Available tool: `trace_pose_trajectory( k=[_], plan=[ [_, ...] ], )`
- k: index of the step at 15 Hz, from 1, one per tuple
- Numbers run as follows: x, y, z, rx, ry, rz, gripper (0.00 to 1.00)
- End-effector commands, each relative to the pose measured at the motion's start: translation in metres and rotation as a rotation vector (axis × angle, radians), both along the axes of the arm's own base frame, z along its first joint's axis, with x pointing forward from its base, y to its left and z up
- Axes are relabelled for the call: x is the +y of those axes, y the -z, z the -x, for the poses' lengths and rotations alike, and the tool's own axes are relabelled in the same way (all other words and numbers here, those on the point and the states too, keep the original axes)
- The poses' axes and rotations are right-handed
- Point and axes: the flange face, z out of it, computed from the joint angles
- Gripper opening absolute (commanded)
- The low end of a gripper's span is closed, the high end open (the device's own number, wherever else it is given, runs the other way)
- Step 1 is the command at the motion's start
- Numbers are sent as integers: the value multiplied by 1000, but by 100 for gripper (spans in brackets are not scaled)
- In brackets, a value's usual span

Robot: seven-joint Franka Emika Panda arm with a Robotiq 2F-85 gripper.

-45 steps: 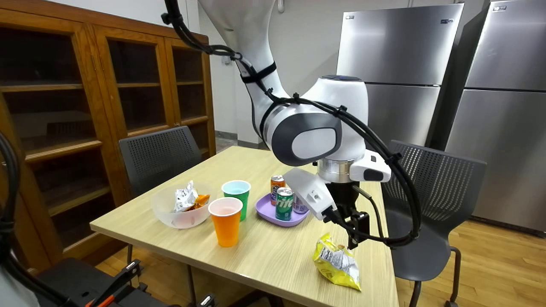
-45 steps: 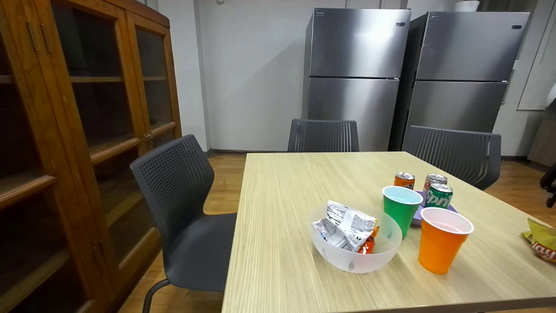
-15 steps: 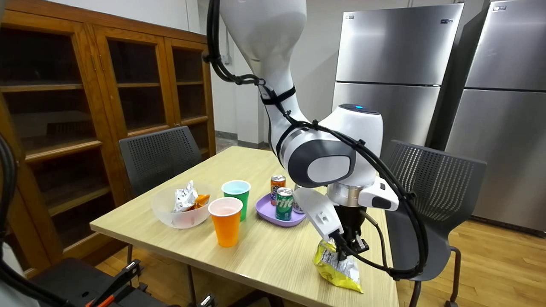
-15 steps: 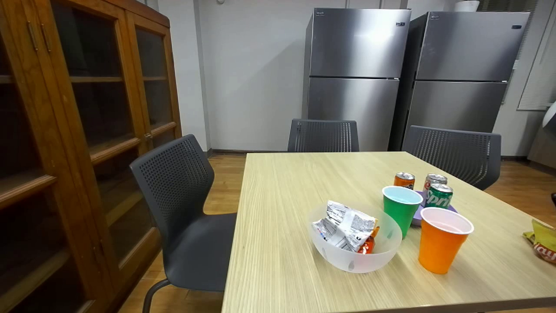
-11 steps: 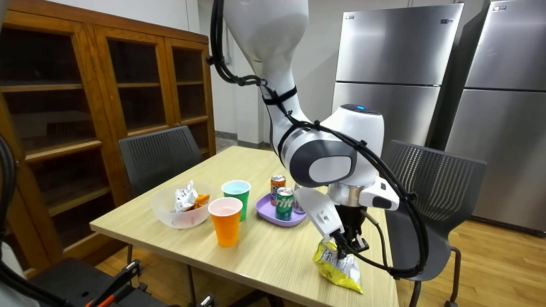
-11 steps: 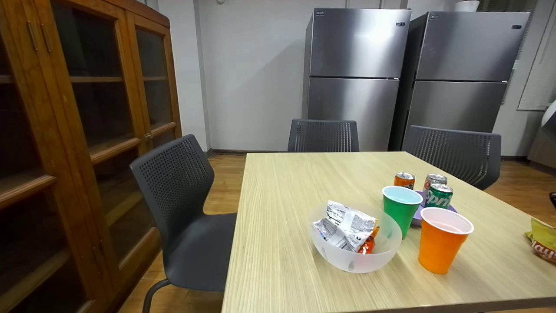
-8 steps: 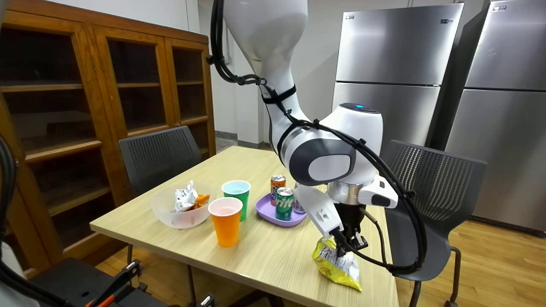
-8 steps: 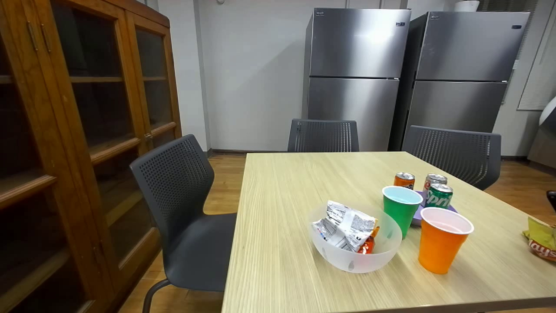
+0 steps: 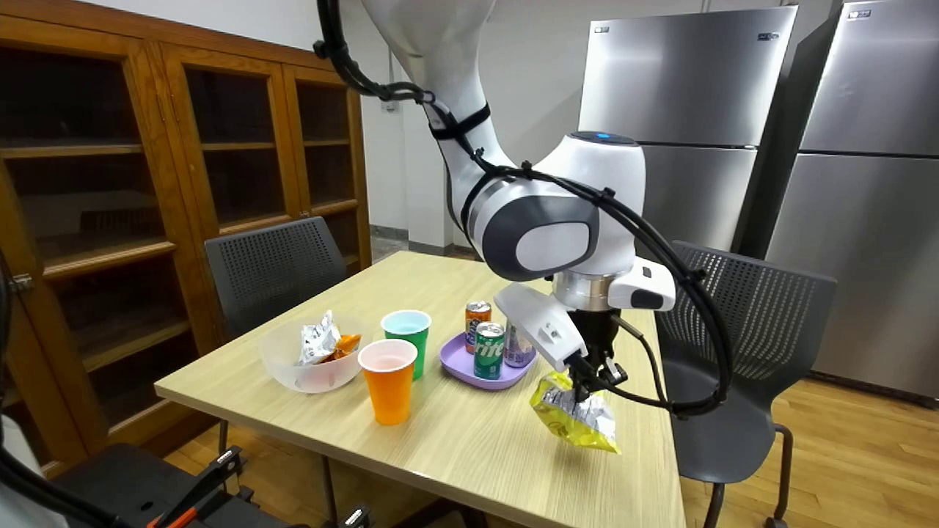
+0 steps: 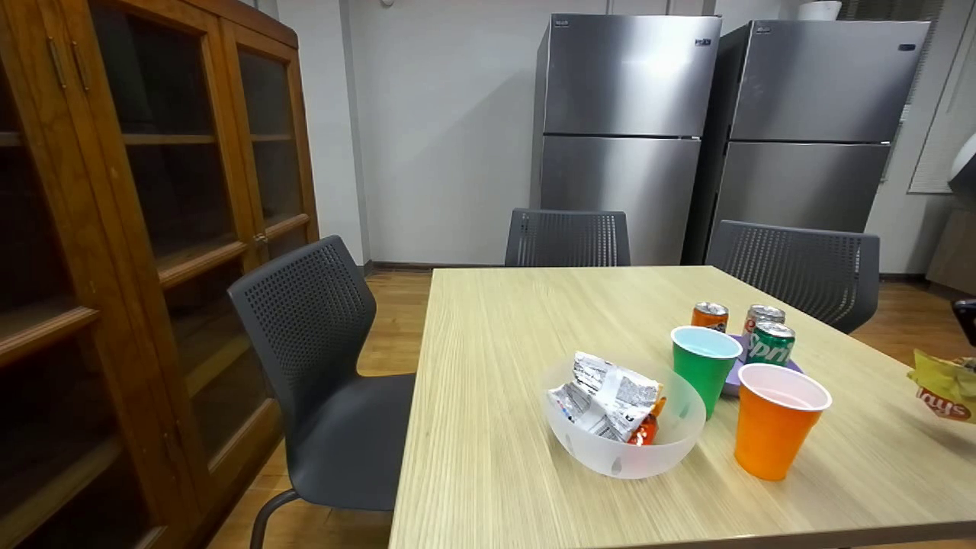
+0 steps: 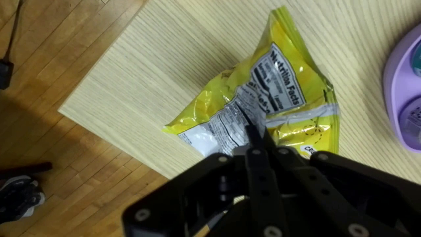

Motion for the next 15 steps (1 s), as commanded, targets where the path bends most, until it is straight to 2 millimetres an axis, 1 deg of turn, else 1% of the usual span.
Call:
trace_pose_trajectory(
  k=[1, 4, 8, 11, 15],
  plan=[
    [25, -40, 12, -57, -91, 31, 0],
    [48, -65, 11, -99, -155, 52, 0],
    [87, -95, 3, -159, -249, 80, 0],
    [120, -113, -5, -199, -316, 96, 0],
    [163, -130, -15, -243, -403, 114, 0]
  ],
)
